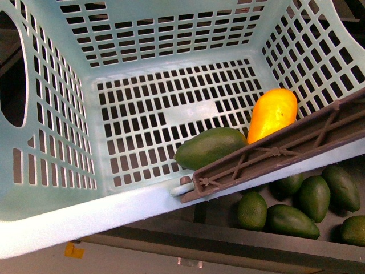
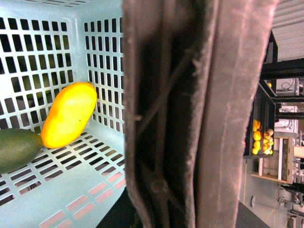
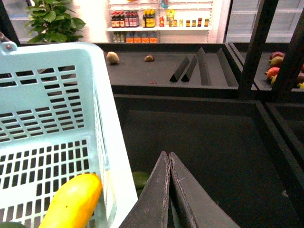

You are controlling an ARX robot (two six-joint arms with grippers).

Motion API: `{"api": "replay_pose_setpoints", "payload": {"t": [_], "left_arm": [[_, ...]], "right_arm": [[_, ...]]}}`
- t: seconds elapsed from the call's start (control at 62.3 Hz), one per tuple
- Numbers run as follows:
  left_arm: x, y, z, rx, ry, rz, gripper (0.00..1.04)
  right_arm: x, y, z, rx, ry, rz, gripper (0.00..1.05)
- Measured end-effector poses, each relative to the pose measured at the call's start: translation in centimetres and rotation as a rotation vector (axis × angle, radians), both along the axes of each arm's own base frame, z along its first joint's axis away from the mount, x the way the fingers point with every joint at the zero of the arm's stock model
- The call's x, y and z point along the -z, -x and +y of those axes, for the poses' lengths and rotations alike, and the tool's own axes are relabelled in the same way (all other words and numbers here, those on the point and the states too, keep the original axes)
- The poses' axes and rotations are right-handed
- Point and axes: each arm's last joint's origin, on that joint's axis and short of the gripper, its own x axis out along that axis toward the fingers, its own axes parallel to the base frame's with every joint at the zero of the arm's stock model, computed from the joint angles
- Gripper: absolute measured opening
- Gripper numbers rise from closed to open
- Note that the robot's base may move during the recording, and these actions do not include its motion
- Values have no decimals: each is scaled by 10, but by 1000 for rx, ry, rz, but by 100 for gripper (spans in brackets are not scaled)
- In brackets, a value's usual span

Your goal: Pick mango and avocado into basket

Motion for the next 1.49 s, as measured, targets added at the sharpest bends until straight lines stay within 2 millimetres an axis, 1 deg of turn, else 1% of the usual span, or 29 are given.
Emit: {"api": "replay_pose_setpoints", "payload": {"t": [0.289, 0.353, 0.739, 1.253, 1.317, 1.365, 1.494], "left_arm": [[0, 0, 0, 1, 1, 1, 15], [0, 0, 0, -1, 0, 0, 15], [0, 0, 0, 1, 2, 2, 15], [0, 0, 0, 1, 2, 2, 15], [0, 0, 0, 2, 2, 2, 15], [0, 0, 0, 2, 2, 2, 15], [0, 0, 0, 1, 1, 1, 15]], "right_arm": [[6, 13, 0, 0, 0, -3, 2], [11, 16, 0, 0, 0, -18, 2], [8, 29, 0, -2, 1, -30, 2], [9, 38, 0, -2, 1, -29, 2], [13, 44, 0, -4, 1, 1, 2], [13, 47, 0, -2, 1, -8, 2], [12, 49, 0, -2, 1, -23, 2]]}}
